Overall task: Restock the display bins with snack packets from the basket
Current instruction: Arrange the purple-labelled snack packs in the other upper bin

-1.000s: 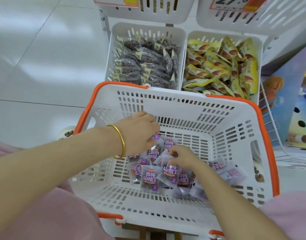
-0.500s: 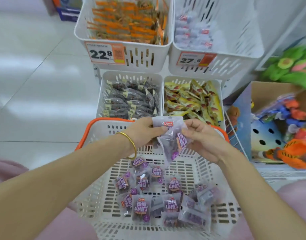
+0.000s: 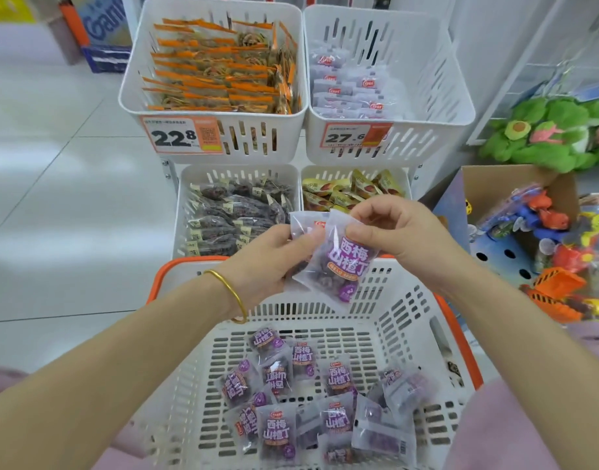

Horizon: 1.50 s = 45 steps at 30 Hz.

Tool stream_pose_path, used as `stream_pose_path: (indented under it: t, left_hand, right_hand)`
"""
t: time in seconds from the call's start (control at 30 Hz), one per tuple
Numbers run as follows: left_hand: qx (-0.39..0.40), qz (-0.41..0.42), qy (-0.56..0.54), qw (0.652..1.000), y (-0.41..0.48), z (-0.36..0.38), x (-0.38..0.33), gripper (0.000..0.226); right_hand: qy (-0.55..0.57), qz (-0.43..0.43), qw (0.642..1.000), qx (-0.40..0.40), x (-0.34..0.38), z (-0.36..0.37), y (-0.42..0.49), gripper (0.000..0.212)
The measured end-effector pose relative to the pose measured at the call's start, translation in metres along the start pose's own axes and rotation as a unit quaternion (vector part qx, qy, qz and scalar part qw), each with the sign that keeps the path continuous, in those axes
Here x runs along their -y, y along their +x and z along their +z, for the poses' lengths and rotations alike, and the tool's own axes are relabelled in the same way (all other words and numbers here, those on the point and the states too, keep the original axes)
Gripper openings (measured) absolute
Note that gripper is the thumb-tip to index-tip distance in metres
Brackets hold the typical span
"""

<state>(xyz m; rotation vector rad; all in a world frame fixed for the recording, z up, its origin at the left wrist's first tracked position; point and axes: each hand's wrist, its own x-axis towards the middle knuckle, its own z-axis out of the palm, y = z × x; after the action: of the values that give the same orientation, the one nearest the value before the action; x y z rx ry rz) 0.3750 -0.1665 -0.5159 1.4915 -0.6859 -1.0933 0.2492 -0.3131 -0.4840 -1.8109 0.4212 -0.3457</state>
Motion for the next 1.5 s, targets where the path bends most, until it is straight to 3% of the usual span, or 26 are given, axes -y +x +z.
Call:
stream_pose_path:
  t: [0.07, 0.1, 0.37, 0.5, 0.6, 0.67, 0.73, 0.93, 1.1, 1.17, 1.27, 1.37, 1.5]
  left_hand:
    - [0.011, 0.016, 0.083, 0.996, 0.0, 0.0, 0.003, 0.081]
    - [0.015, 0.02, 0.104, 0.994, 0.0, -0.001, 0.005, 0.085]
    - [-0.009, 0.069, 0.171, 0.983, 0.003, 0.0, 0.004, 0.075]
    - [-0.013, 0.079, 0.147, 0.986, 0.006, 0.0, 0.001, 0.073]
    - [-0.015, 0.08, 0.144, 0.986, 0.007, 0.0, -0.004, 0.066]
    - [-0.011, 0.097, 0.163, 0.982, 0.009, 0.001, -0.011, 0.064]
    - [-0.001, 0.113, 0.182, 0.977, 0.013, 0.001, -0.022, 0.063]
    - [-0.006, 0.194, 0.207, 0.959, 0.064, 0.008, -0.102, 0.048]
    - [-0.092, 0.281, 0.315, 0.902, 0.138, 0.013, -0.164, 0.049]
    - [-0.14, 0.265, 0.379, 0.876, 0.171, 0.005, -0.178, 0.063]
    - [-0.215, 0.219, 0.542, 0.783, 0.21, -0.018, -0.184, 0.061]
    - [-0.21, 0.168, 0.683, 0.679, 0.237, -0.032, -0.181, 0.049]
    - [-0.186, 0.127, 0.746, 0.626, 0.256, -0.035, -0.172, 0.05]
  right_hand:
    - [-0.019, -0.027, 0.999, -0.008, -0.002, 0.005, 0.001, 0.011]
    - [-0.031, -0.035, 0.999, -0.009, -0.002, 0.007, 0.002, 0.012]
    - [-0.077, -0.062, 0.994, -0.05, -0.006, 0.003, 0.007, 0.017]
    - [-0.036, -0.015, 0.999, 0.012, -0.005, -0.003, 0.007, 0.014]
    - [-0.032, 0.041, 0.993, 0.11, -0.003, -0.013, 0.005, 0.073]
    - [-0.08, 0.044, 0.983, 0.158, 0.004, -0.021, 0.006, 0.089]
    - [-0.12, 0.029, 0.98, 0.158, 0.008, -0.026, 0.013, 0.085]
    - [-0.099, -0.025, 0.993, 0.062, 0.044, -0.079, 0.064, 0.066]
    - [-0.139, -0.111, 0.98, -0.095, 0.065, -0.128, 0.135, 0.052]
    - [-0.172, -0.137, 0.965, -0.143, 0.071, -0.143, 0.165, 0.053]
    - [-0.273, -0.173, 0.921, -0.216, 0.073, -0.165, 0.214, 0.055]
    - [-0.379, -0.171, 0.882, -0.22, 0.058, -0.177, 0.268, 0.054]
    - [-0.453, -0.1, 0.866, -0.185, 0.026, -0.171, 0.314, 0.052]
